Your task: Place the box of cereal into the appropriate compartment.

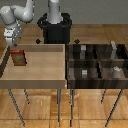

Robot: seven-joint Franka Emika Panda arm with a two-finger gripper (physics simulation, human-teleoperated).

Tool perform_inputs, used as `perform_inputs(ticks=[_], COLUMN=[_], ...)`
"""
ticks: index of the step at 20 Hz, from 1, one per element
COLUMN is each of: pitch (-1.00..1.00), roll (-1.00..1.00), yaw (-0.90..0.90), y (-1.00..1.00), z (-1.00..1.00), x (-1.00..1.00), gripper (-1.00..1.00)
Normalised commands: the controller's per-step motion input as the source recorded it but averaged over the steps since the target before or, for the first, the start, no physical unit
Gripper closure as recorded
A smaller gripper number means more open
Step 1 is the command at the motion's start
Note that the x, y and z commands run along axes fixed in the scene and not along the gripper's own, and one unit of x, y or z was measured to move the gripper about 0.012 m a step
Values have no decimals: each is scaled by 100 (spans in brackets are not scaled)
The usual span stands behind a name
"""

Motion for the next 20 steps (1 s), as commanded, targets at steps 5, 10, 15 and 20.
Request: perform_inputs(ticks=[5, 10, 15, 20], pitch=[0, 0, 0, 0], roll=[0, 0, 0, 0], yaw=[0, 0, 0, 0], y=[0, 0, 0, 0], z=[0, 0, 0, -60], x=[80, 20, -20, 0], gripper=[-100, -100, -100, -100])
